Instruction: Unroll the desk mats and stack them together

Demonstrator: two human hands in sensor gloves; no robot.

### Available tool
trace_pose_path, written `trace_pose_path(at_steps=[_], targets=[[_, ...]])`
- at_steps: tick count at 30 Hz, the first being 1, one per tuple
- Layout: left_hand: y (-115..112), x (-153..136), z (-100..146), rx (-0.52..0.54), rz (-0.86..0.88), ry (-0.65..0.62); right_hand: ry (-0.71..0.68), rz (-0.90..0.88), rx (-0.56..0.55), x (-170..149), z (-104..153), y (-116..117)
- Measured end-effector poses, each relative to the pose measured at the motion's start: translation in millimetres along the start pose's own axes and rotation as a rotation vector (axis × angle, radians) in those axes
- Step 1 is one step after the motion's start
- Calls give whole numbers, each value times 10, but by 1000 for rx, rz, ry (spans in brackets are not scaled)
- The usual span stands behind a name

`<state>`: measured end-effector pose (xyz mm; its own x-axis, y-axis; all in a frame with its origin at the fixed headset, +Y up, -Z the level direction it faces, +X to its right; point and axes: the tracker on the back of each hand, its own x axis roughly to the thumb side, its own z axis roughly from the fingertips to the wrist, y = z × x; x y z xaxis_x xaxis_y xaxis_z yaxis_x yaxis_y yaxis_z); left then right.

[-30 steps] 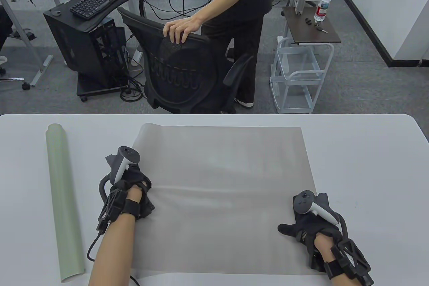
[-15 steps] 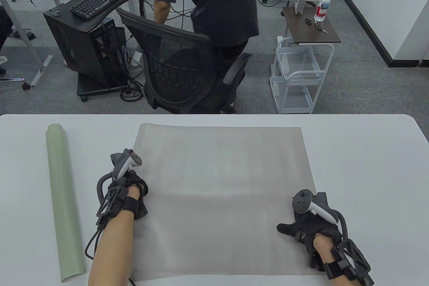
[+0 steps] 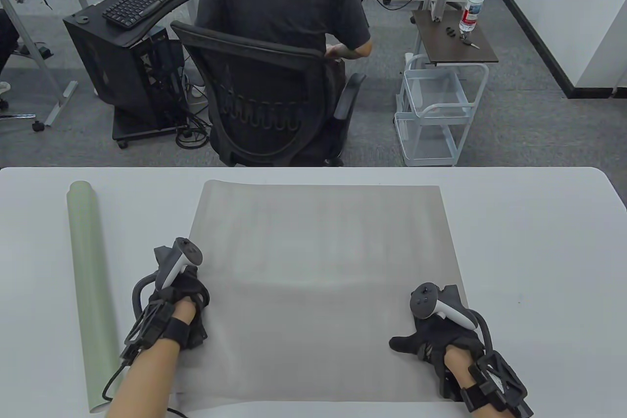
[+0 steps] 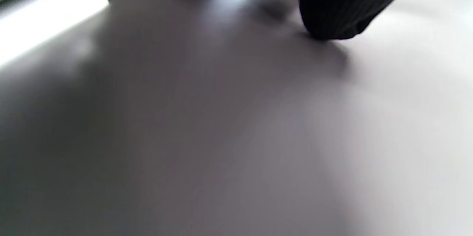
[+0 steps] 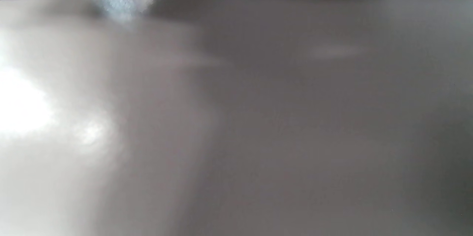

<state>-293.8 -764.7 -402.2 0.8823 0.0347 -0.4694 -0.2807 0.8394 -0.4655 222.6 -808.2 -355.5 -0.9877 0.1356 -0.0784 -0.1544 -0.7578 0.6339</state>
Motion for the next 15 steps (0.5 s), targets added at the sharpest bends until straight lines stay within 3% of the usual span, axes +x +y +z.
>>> trace_pose_path(at_steps=[7,15], targets=[[-219,-432,487,-56,24,-42,3,5,-8,0,4,-6],[-351,-554,879,-82,-162,-62,-3,-2,-6,-13,1,-9]])
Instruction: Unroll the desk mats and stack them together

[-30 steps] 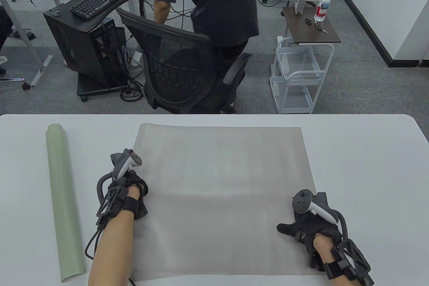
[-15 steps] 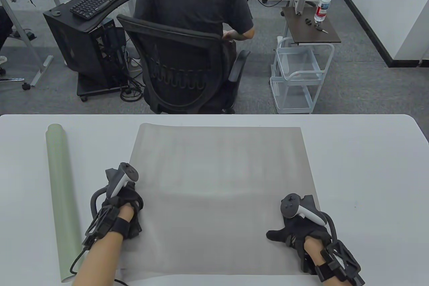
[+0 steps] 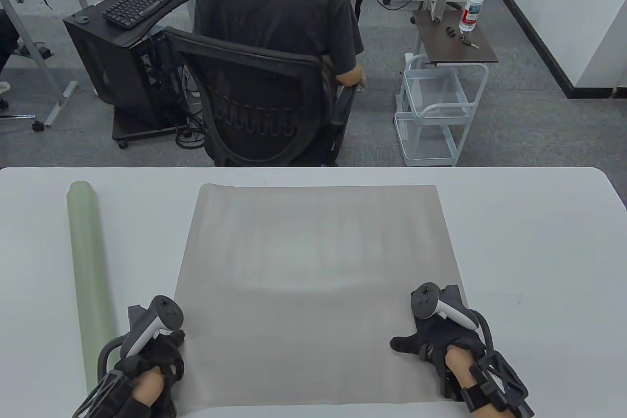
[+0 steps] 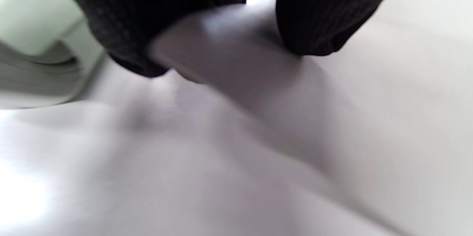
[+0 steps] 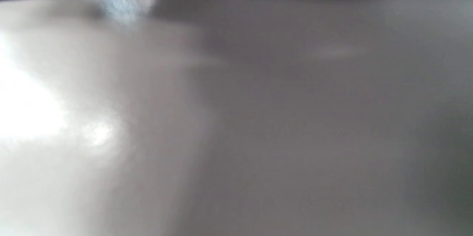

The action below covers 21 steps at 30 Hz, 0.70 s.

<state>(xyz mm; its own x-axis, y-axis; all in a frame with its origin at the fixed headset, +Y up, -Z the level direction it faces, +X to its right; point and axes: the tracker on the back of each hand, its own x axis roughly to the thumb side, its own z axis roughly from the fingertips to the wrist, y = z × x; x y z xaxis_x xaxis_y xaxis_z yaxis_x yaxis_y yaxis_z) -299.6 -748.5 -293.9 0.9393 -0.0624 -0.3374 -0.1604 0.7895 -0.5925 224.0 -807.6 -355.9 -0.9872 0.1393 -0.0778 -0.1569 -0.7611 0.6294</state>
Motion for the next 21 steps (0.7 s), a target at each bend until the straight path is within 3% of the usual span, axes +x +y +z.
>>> trace_pose_path(at_steps=[7,11,14,21], targets=[[-39,103,-25,-16,-139,8,-5,-8,4,4,-2,3],[49,82,-115,-94,-59,-12,-4,-23,16,14,-9,-9],[117,97,-292,-126,36,-31,-4,-22,15,15,-10,-10],[440,324,-690,-43,89,-36,-5,-22,19,21,-11,-12]])
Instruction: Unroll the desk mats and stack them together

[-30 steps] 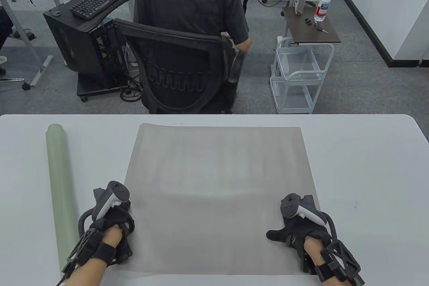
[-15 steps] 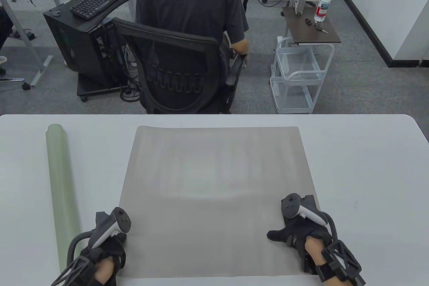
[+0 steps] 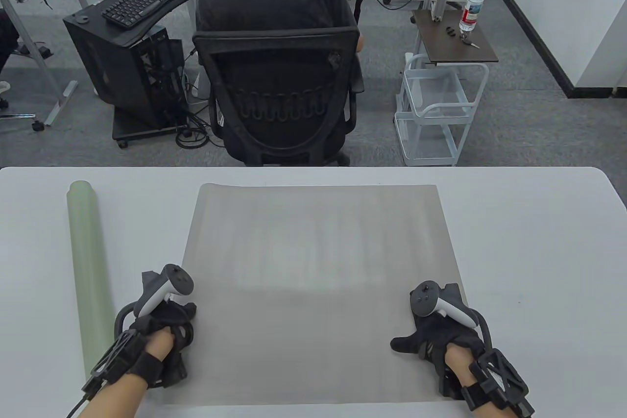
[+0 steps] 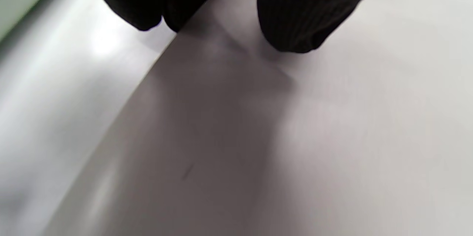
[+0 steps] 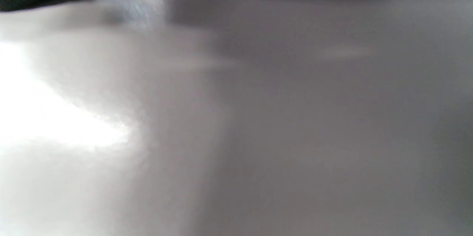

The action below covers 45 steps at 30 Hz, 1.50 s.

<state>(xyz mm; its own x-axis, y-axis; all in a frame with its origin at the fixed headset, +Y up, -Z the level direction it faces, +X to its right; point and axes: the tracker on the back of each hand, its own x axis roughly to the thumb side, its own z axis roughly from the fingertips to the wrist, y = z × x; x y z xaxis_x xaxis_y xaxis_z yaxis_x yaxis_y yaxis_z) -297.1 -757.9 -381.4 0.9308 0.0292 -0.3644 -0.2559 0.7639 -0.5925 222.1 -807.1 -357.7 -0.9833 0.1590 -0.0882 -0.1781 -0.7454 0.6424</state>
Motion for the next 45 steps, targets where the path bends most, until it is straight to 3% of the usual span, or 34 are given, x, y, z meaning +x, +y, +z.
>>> trace_pose_path(at_steps=[13,22,26,32,39,41,43,45], targets=[[584,412,-789,133,189,60,-5,-9,-6,3,-5,-1],[764,570,-1114,216,266,79,-6,-14,-5,-2,-7,0],[800,624,-1207,272,204,110,-8,-17,-4,-6,-7,2],[765,802,-1112,314,15,171,-8,-18,-7,-11,-6,3],[559,797,-706,313,-242,57,-6,-16,-3,-14,-6,1],[497,692,-511,273,-304,74,-7,-17,-3,-16,-7,0],[507,512,-365,367,-355,145,-4,-15,-4,-15,-5,-1],[547,248,-293,395,-349,233,-6,-17,-6,-16,-5,0]])
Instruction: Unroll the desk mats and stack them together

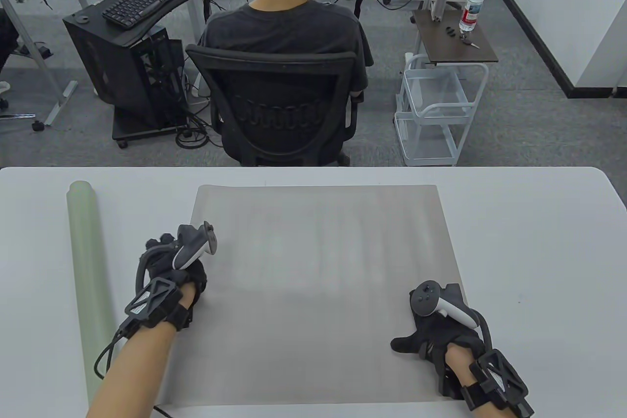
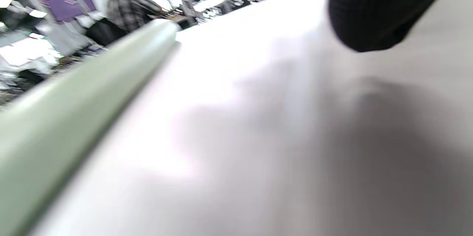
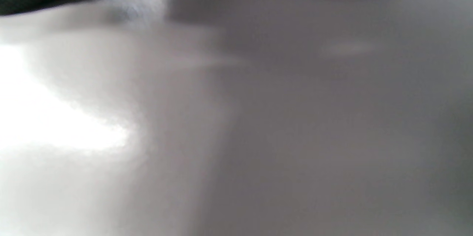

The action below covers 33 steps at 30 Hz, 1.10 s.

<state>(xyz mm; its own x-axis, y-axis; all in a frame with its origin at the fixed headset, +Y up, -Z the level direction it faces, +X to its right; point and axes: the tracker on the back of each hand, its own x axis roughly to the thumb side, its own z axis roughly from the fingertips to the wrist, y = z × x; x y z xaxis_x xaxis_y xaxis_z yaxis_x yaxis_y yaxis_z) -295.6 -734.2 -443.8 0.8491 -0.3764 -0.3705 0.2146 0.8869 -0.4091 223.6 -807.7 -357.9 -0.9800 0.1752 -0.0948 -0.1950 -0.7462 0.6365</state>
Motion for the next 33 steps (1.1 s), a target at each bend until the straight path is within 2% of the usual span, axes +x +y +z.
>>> trace_pose_path(at_steps=[3,5,6,7,8,9,13,15,18,21,23,25,28,32,33], targets=[[-250,-468,-91,-167,105,151,1,1,-2,0,0,-1],[-478,-712,-163,-327,220,194,-1,-1,-2,-2,1,-1],[-590,-809,-177,-361,308,200,-1,1,-2,-2,2,-1],[-610,-844,-167,-329,306,224,-1,1,-2,-2,2,-2],[-632,-931,-184,-240,274,257,-1,-1,-1,-2,2,-2],[-665,-1000,-203,-236,276,283,-2,0,-1,-4,2,-1],[-810,-1326,-267,-328,409,385,-4,-1,-3,-5,2,-1],[-846,-1437,-279,-312,442,414,-1,2,-4,0,6,-3],[-872,-1537,-299,-328,450,429,1,3,-2,1,5,-6],[-824,-1582,-257,-334,492,409,-2,28,-47,7,34,-27],[-801,-1637,-221,-357,635,374,-18,20,-91,16,122,-78],[-754,-1696,-169,-373,786,305,-130,-76,-163,62,343,-220],[-670,-1737,-96,-340,897,242,-320,-209,-254,120,646,-390],[-560,-1746,58,-356,1213,117,-632,-433,-216,171,968,-495],[-548,-1738,89,-355,1251,98,-655,-458,-210,177,994,-495]])
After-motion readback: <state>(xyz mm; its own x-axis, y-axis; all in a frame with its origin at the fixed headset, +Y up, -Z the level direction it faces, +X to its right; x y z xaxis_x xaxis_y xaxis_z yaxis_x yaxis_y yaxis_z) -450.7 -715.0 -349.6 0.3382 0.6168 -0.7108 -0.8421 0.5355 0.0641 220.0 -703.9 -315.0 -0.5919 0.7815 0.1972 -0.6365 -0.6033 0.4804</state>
